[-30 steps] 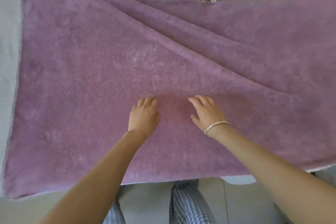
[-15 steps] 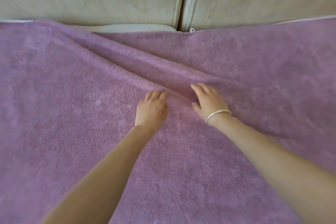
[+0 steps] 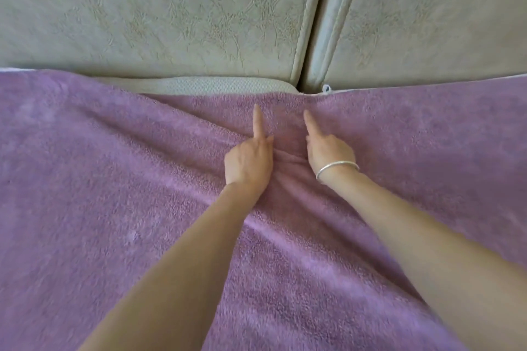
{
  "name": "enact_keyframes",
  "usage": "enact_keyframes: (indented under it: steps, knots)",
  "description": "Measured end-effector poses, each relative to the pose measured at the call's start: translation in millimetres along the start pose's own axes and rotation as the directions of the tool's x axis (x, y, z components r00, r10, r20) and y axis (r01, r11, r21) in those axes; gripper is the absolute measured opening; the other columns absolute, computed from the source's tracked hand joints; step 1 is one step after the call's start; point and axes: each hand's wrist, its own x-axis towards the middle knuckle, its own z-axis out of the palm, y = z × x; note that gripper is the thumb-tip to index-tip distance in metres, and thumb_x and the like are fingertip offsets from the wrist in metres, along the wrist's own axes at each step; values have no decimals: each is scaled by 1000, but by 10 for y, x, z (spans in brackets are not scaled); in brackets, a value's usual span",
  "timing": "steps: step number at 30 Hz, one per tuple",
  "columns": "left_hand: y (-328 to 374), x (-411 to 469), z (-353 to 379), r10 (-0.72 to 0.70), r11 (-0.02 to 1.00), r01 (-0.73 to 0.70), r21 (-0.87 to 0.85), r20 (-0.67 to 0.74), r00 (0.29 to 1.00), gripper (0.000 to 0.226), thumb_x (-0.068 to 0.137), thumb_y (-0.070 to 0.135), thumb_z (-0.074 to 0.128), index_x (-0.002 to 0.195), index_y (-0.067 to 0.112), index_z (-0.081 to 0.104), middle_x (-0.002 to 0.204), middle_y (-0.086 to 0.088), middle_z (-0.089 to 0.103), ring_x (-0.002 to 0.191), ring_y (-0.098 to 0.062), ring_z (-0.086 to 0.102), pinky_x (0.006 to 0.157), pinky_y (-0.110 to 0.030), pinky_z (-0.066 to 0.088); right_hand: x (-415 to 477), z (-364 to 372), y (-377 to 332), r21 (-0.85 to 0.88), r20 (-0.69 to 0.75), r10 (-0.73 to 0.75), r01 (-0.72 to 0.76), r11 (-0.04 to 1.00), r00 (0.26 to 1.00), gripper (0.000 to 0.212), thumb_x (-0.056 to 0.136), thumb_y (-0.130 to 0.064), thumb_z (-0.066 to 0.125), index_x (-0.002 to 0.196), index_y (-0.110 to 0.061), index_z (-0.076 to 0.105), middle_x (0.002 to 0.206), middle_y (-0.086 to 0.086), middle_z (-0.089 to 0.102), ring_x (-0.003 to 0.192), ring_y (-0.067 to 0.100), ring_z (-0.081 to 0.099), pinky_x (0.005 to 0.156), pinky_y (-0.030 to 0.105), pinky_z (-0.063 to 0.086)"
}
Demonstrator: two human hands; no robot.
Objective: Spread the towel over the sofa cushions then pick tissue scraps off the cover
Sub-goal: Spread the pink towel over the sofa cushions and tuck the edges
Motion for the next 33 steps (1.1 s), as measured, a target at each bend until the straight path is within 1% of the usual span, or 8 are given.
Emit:
enact_keyframes:
  steps: [4,7,11,17,20,25,29,33]
  knots:
    - [-45,207,173,22,995,-20,97,-11,1000,54,100,36,23,147,20,0,84,-15,72,74,-31,68,56,-31,34,490,-78,-104,-43,-84,-52,49,998,995,40,99,-13,31,140,-15,29,116,24,63,105,39,61,83,43,49]
    - [-49,229,189,54,990,-43,132,-78,995,48,100,32,27,145,18,19,79,-15,72,71,-34,68,53,-31,32,697,-151,-164,-34,-116,-63,60,998,991,38,97,-8,35,134,-14,34,111,23,64,103,40,61,79,44,49]
    - [-93,420,46,104,993,-91,73,-202,974,28,98,28,36,110,12,56,96,-12,66,85,-33,63,53,-33,32,763,-124,-194,-52,-95,-84,79,996,992,39,95,0,34,131,-13,35,109,24,64,101,39,62,68,37,41]
    - [-148,748,-151,-54,997,47,-63,-118,992,39,96,26,43,130,10,35,114,-17,59,98,-38,60,68,-42,44,755,-86,-197,-63,-162,-85,76,995,983,42,90,8,31,130,-3,33,106,28,65,99,43,62,75,43,48]
    - [-171,876,-277,-10,998,14,55,-65,998,25,96,19,43,119,11,48,107,-21,64,97,-38,61,67,-37,39,741,-150,-211,-90,-197,-115,98,991,974,39,90,6,35,129,0,35,103,25,67,96,41,64,65,37,43]
    - [-11,1103,-393,30,999,-22,44,-180,983,15,94,6,42,108,7,47,94,-21,67,85,-41,63,58,-37,34,938,-442,-213,-75,-325,-59,37,996,944,43,86,11,37,127,-1,37,95,25,69,90,41,66,64,37,43]
    - [-40,1095,-118,107,992,-118,-39,-206,973,16,94,7,39,107,8,49,101,-15,63,92,-34,59,60,-34,30,1082,-311,-171,-86,-240,-23,2,996,971,35,92,6,35,126,-1,37,107,23,66,99,39,64,75,45,51]
    - [-128,1157,29,211,968,-245,-55,-347,914,23,85,15,38,92,2,57,86,-18,63,81,-34,59,63,-38,41,1259,-98,-195,-80,-285,-6,-17,997,958,29,94,5,28,119,1,41,109,24,65,101,38,63,75,47,51]
